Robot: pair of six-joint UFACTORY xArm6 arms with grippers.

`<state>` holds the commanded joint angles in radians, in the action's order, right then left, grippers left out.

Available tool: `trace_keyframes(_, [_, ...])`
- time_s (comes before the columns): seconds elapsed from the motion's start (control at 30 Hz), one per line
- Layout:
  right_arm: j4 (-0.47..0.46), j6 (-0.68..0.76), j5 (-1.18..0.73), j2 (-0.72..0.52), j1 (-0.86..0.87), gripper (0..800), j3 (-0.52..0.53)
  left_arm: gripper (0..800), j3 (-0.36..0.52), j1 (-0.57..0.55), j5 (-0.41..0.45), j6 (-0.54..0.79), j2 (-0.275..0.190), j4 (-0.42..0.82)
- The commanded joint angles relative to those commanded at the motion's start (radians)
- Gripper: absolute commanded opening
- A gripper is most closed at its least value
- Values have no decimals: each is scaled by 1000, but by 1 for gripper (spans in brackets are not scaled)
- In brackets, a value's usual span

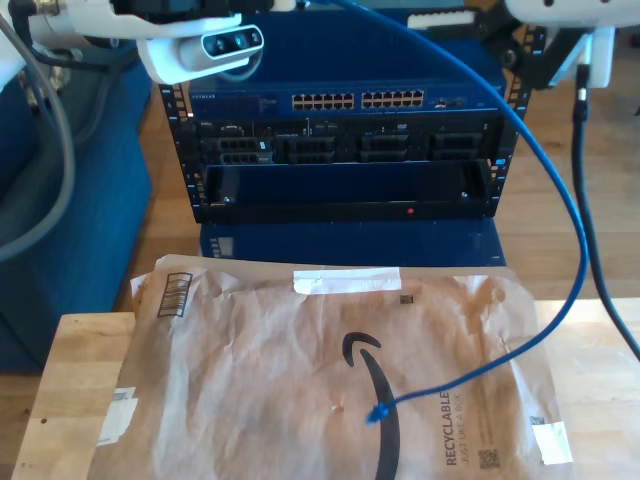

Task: Grab the cable and plug it in

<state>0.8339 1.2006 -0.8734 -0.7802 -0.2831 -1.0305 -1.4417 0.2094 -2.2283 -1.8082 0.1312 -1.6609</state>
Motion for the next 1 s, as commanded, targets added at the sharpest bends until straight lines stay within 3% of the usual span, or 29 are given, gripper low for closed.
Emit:
trace_keyframes(0.4, [5,-41,28,-28,-21,796,23,2,44,21,-21,-71,5,-61])
trace_keyframes(0.73, [2,-43,140,71,-143,790,23,8,49,23,-21,-74,-2,-60])
trace_keyframes(1.0, [2,-43,161,107,-161,716,20,8,74,25,-23,-94,-6,-61])
